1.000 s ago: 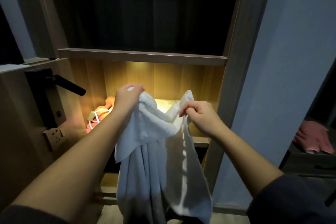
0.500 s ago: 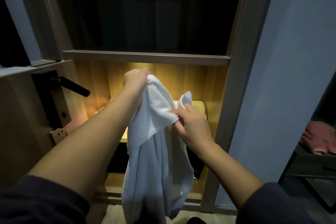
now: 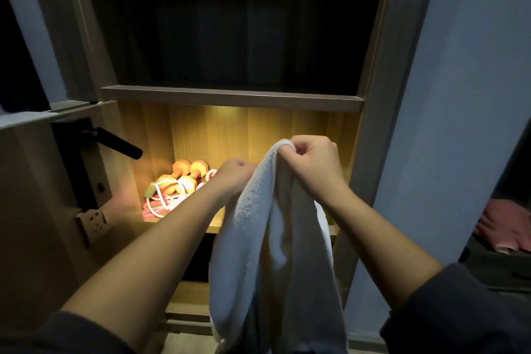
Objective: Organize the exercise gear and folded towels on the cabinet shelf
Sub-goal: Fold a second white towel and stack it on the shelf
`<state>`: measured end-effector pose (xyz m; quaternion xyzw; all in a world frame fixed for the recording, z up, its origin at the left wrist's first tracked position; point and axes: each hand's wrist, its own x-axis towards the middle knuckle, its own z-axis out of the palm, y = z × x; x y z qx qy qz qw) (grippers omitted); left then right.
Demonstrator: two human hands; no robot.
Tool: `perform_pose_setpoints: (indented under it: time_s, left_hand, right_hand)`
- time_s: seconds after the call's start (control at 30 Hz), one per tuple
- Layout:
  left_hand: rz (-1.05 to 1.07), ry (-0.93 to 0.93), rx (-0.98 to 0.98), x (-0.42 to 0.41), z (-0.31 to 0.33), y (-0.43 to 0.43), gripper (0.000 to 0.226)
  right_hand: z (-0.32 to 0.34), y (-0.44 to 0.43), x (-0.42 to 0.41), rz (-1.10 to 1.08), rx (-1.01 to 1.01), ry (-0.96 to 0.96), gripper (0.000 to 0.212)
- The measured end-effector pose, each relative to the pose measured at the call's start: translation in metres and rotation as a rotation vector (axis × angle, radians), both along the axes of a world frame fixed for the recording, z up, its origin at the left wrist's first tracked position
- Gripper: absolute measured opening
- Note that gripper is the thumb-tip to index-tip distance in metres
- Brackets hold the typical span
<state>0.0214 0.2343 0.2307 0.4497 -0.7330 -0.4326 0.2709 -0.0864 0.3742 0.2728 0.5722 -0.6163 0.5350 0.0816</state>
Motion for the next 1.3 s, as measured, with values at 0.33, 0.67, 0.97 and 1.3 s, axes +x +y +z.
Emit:
perform_pose_setpoints:
  time_s: [0.33,0.67,0.97,1.3]
  left_hand:
    - [-0.169,0.262,-0.502,0.023,0.001,0.055,0.011]
    - [-0.049,-0.019,-0.535,0.002,-0.015,0.058,0.012]
    - [0.106,0.217,-0.499,0.016,-0.005,0.029,0.031]
    - [-0.239,0.004,-0.596,0.005,0.015,0.031,0.044]
  right_hand:
    - [0.0,-0.014,-0.013,-0.016,0.023,-0.106,0.044]
    - [-0.004,-0.011,-0.024,-0.056,-0.023,-0.185,0.04]
    - [-0.005,0.012,-0.051,-0.094,0.405,0.072,0.041]
    - [-0.011,0.0,-0.015,0.023,0.534,0.278,0.026]
